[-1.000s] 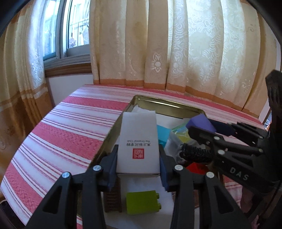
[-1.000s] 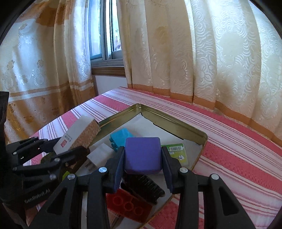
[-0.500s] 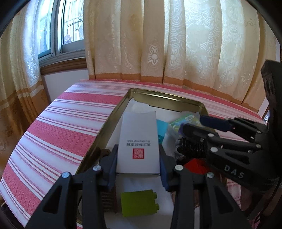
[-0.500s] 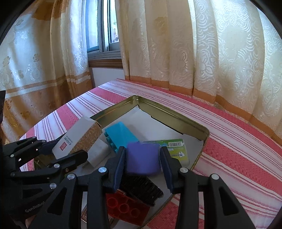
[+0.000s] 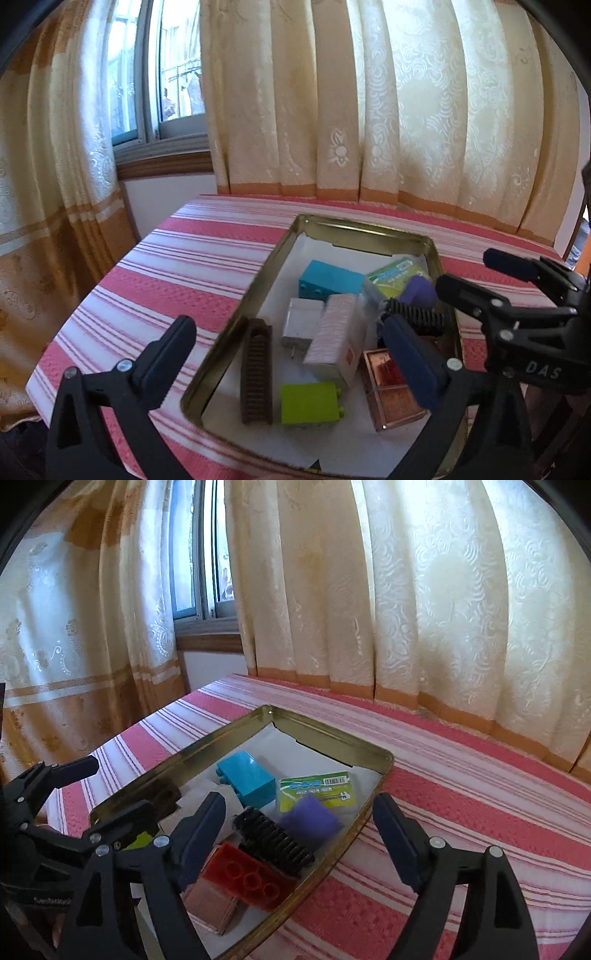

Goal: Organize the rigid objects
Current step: 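Open both grippers to release the white box and purple cube in the tray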

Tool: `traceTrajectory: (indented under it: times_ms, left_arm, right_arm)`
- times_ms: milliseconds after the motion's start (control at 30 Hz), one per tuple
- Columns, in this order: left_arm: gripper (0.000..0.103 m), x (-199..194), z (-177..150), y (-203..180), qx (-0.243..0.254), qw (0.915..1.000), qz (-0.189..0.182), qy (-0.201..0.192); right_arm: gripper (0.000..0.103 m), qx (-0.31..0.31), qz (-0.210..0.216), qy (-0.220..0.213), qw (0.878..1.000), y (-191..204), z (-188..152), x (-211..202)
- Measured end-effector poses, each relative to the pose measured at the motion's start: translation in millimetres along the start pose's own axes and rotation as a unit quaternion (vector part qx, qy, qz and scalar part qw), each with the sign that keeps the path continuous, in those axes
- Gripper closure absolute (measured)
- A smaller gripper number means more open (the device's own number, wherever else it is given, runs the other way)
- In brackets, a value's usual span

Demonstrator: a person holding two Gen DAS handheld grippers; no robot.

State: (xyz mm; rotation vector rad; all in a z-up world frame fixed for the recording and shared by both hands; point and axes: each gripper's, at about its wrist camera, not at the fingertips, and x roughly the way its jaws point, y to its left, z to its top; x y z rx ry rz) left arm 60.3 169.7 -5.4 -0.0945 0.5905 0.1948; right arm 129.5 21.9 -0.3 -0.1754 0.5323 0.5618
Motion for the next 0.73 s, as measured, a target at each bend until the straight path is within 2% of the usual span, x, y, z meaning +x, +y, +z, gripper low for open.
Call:
traceTrajectory:
  times_ms: [300,533,733]
  left_arm:
    - [0.0,-18,-3,13,-0.011,0.9997,0.023,-0.003]
    - [0.0,-24,-8,11,0.002,0.9986,0.051,-0.016]
    - [0.0,-28,-9,7,0.009,0.9987,0.045,-0.02]
  right_arm:
    - [0.016,-0.017,0.016,-0.038,0.999,17,4,-34]
    - [0.016,-0.03,0.024,-0.043,0.998,27,1,-45]
    - [0.015,-0.024,0.024,-0.041,0.999,24,-4,-46]
